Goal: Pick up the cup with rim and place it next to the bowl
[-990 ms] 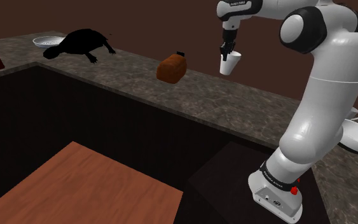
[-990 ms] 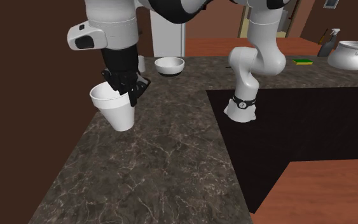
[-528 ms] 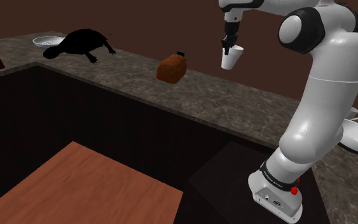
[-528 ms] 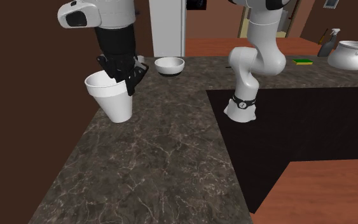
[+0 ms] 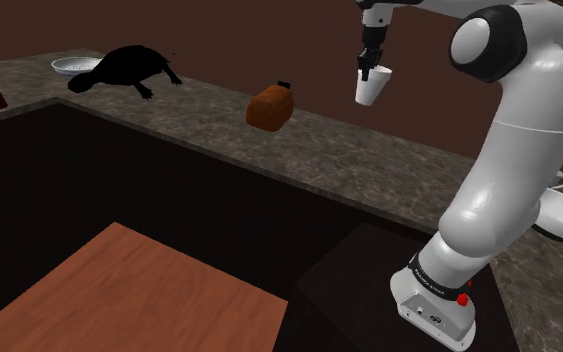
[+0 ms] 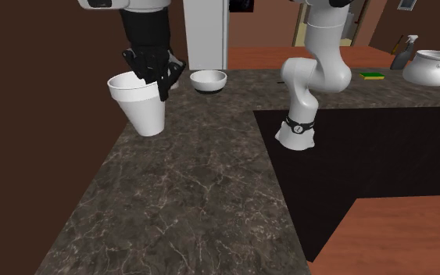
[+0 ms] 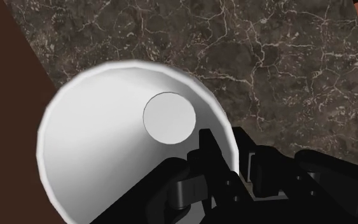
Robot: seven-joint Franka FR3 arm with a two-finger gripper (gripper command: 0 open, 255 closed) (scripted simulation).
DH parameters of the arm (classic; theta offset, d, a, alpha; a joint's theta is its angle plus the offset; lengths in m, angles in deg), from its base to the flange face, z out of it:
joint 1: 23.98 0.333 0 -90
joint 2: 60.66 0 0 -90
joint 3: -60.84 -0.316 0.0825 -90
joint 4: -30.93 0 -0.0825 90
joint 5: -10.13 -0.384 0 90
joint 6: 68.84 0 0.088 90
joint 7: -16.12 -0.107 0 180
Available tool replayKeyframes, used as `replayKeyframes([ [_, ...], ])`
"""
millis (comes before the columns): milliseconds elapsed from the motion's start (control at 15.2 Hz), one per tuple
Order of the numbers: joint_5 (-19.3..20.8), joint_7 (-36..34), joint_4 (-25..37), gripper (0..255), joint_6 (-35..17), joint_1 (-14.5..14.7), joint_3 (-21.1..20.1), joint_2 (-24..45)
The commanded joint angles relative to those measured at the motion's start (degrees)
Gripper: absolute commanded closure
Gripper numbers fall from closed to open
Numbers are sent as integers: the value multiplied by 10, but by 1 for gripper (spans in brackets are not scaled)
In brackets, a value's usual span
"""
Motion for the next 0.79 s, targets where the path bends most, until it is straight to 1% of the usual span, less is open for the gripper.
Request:
replayKeyframes([
  [0,15,5,-67,255,-21,0,5,-50],
  [330,49,22,-191,255,-50,-9,18,-152],
  [726,90,47,-304,255,-65,-30,35,-262],
])
